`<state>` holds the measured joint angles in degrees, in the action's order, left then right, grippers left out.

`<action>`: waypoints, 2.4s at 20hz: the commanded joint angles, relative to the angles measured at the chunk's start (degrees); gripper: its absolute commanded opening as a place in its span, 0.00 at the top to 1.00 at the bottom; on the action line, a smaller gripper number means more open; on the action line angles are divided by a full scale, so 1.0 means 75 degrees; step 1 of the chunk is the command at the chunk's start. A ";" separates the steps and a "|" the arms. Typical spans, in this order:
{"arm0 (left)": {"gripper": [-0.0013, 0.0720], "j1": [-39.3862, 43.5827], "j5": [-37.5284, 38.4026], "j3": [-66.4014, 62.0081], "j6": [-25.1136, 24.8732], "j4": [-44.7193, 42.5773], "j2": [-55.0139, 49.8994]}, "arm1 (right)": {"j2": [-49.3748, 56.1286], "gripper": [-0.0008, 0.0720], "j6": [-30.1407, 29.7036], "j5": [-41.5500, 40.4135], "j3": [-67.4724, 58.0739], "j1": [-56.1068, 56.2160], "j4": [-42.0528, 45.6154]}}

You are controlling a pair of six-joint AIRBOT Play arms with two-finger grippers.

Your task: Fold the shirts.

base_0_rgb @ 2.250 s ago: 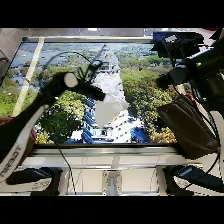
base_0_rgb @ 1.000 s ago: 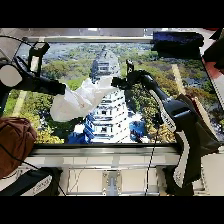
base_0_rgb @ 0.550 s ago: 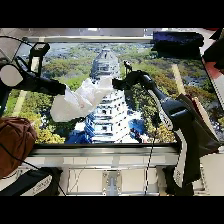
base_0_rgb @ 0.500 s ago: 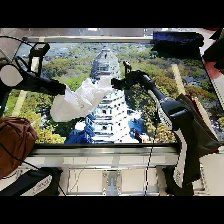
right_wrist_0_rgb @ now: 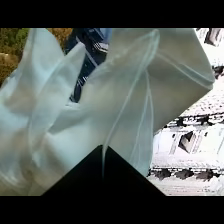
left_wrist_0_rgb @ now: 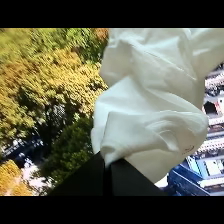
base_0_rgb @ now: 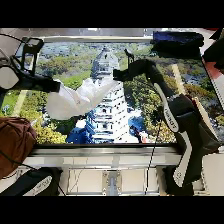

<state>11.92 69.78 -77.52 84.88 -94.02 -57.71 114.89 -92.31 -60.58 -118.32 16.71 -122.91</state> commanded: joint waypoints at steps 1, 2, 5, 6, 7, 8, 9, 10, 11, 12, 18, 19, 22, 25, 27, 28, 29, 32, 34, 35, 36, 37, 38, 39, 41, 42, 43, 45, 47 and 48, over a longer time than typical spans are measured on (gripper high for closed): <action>0.97 -0.0029 -0.1294 -0.0017 0.0245 -0.0836 0.0982 | -0.1577 0.98 -0.0673 -0.1352 -0.0236 -0.0143 0.0501; 0.97 -0.0055 -0.1641 -0.0017 0.0536 -0.0941 0.1405 | -0.2232 0.98 -0.0758 -0.1807 -0.0236 -0.0143 0.0729; 0.97 -0.0122 -0.2328 -0.0017 0.1172 -0.1011 0.2885 | -0.4232 0.98 -0.0950 -0.2165 -0.0236 -0.0117 0.0854; 0.97 -0.0119 -0.2372 -0.0017 0.1309 -0.1008 0.3360 | -0.4864 0.98 -0.1058 -0.2020 -0.0236 -0.0119 0.0883; 0.97 -0.0119 -0.2369 -0.0017 0.1512 -0.1011 0.3824 | -0.5508 0.98 -0.1058 -0.1754 -0.0236 -0.0119 0.1020; 0.97 -0.0119 -0.2369 -0.0017 0.1714 -0.1008 0.4281 | -0.6076 0.98 -0.1055 -0.1457 -0.0236 -0.0119 0.1209; 0.97 -0.0119 -0.2361 -0.0017 0.1874 -0.1011 0.4654 | -0.6519 0.98 -0.1052 -0.1253 -0.0236 -0.0119 0.1448; 0.97 -0.0119 -0.2320 -0.0017 0.1923 -0.1011 0.4980 | -0.6895 0.98 -0.1052 -0.1218 -0.0236 -0.0134 0.1798; 0.97 -0.0119 -0.2090 -0.0017 0.1953 -0.1008 0.5173 | -0.7140 0.98 -0.1040 -0.1329 -0.0236 -0.0134 0.2203; 0.97 -0.0119 -0.1591 -0.0012 0.2139 -0.1011 0.5243 | -0.7274 0.98 -0.1008 -0.1521 -0.0236 -0.0134 0.2728; 0.97 -0.0122 0.1046 0.1743 0.2428 -0.1454 0.4173 | -0.6849 0.98 0.0055 -0.3279 0.1856 -0.0583 0.5286; 0.97 -0.0122 0.0533 0.2282 0.2425 -0.1547 0.3835 | -0.6717 0.98 0.0047 -0.3284 0.2594 -0.0799 0.4989; 0.97 -0.0146 -0.0953 0.3640 0.2430 -0.1818 0.2361 | -0.6228 0.98 0.0044 -0.1614 0.4843 -0.1233 0.3844; 0.97 -0.0239 -0.1990 0.4433 0.2433 -0.2063 0.0460 | -0.5269 0.98 0.0052 0.0560 0.5960 -0.1224 0.3328; 0.97 -0.0408 -0.2661 0.4535 0.2436 -0.2066 -0.0953 | -0.4351 0.98 0.0055 0.1521 0.5884 -0.1221 0.3034; 0.97 -0.0513 -0.3112 0.4532 0.2486 -0.2063 -0.1588 | -0.3987 0.98 0.0140 0.1982 0.5820 -0.1221 0.2940; 0.97 -0.0615 -0.3538 0.4514 0.2734 -0.2063 -0.2072 | -0.3637 0.98 0.0519 0.2468 0.5735 -0.1221 0.2935; 0.97 -0.0930 -0.4666 0.4342 0.3969 -0.2063 -0.2856 | -0.3089 0.98 0.1224 0.3835 0.5648 -0.1224 0.2943; 0.97 -0.1125 -0.5339 0.4217 0.4290 -0.2063 -0.2865 | -0.3028 0.98 0.1253 0.4602 0.5648 -0.1224 0.2949; 0.97 -0.1201 -0.5525 0.4115 0.4290 -0.2057 -0.2830 | -0.3028 0.98 0.1259 0.4809 0.5601 -0.1224 0.2949; 0.97 -0.1271 -0.5595 0.3987 0.4287 -0.2060 -0.2792 | -0.3028 0.98 0.1256 0.4884 0.5523 -0.1236 0.2970; 0.97 -0.1323 -0.5595 0.3873 0.4287 -0.2060 -0.2763 | -0.3028 0.98 0.1256 0.4893 0.5438 -0.1247 0.2975; 0.97 -0.1373 -0.5595 0.3768 0.4287 -0.2060 -0.2751 | -0.3031 0.98 0.1256 0.4887 0.5359 -0.1265 0.2987; 0.97 -0.1419 -0.5604 0.3704 0.4284 -0.2060 -0.2754 | -0.3028 0.98 0.1256 0.4873 0.5289 -0.1279 0.2987; 0.95 -0.1486 -0.5625 0.3660 0.4287 -0.2060 -0.2745 | -0.3034 0.96 0.1294 0.4832 0.5161 -0.1276 0.2975; 0.66 -0.1512 -0.5616 0.3637 0.4284 -0.2063 -0.2684 | -0.3034 0.81 0.1390 0.4669 0.5024 -0.1279 0.2984; 0.11 -0.1568 -0.5610 0.3596 0.4287 -0.2043 -0.2538 | -0.3034 0.49 0.1396 0.4523 0.4811 -0.1311 0.2987; 0.04 -0.1684 -0.5592 0.3518 0.4281 -0.2037 -0.1979 | -0.3037 0.30 0.1387 0.4468 0.4275 -0.1326 0.3133; 0.04 -0.1792 -0.5295 0.3518 0.4281 -0.2037 -0.1093 | -0.3226 0.30 0.1381 0.3319 0.3485 -0.1323 0.3252; 0.04 -0.1851 -0.4762 0.3520 0.4281 -0.2063 -0.0632 | -0.3351 0.31 0.1314 0.2323 0.3060 -0.1323 0.3529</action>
<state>-0.82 29.15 -50.81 116.92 -109.40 -69.60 91.13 -82.08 -31.20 -88.75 6.81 -99.00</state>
